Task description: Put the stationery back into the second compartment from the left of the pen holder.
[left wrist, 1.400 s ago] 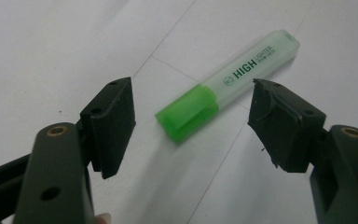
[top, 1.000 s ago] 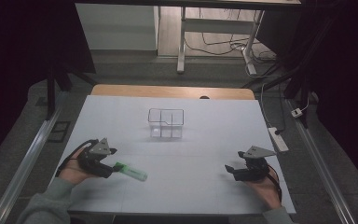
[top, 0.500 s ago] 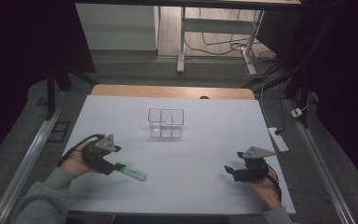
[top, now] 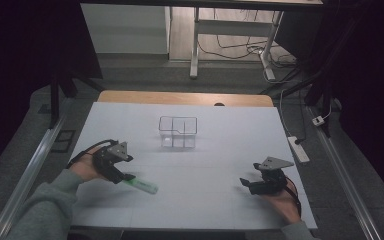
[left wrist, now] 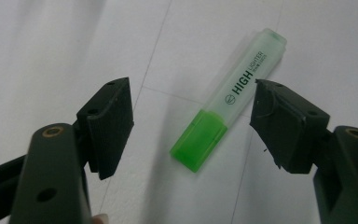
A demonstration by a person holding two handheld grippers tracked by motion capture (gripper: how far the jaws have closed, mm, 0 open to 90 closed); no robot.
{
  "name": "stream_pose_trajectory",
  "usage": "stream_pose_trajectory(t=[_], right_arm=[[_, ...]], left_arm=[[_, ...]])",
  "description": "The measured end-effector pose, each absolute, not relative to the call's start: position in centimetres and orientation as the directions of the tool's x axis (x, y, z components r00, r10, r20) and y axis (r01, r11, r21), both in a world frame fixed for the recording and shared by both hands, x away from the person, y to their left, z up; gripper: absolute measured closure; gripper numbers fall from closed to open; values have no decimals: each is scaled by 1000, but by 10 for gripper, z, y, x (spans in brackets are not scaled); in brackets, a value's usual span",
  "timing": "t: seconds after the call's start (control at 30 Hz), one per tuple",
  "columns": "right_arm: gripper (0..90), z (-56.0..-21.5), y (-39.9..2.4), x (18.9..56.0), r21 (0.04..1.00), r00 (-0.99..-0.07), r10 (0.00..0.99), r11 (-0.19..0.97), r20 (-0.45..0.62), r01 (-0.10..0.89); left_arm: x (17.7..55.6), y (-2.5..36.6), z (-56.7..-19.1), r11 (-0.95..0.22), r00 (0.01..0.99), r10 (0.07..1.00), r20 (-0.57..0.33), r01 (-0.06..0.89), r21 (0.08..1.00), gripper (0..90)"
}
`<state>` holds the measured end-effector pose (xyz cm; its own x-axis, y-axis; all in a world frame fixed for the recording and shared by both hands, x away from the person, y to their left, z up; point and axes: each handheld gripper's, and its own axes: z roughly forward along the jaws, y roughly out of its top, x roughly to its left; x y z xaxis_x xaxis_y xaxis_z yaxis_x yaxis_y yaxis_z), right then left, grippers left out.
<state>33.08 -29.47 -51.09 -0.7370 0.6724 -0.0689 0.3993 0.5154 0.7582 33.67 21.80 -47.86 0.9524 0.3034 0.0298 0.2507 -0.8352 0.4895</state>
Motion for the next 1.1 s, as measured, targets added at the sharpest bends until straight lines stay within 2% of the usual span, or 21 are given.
stream_pose_trajectory(t=[0.57, 0.8, 1.1], right_arm=[[194, -511, -294, 331, 753, -739, 670, 520, -67, 403], [194, -512, -294, 331, 750, -740, 669, 522, -66, 405], [194, -512, -294, 331, 747, -743, 667, 526, -65, 407]], left_arm=[[344, 205, -488, -898, 985, 170, 14, 149, 413, 299], [344, 202, -496, -932, 997, 80, 21, 67, 357, 303], [347, 202, -504, -946, 999, 34, 31, 22, 322, 355]])
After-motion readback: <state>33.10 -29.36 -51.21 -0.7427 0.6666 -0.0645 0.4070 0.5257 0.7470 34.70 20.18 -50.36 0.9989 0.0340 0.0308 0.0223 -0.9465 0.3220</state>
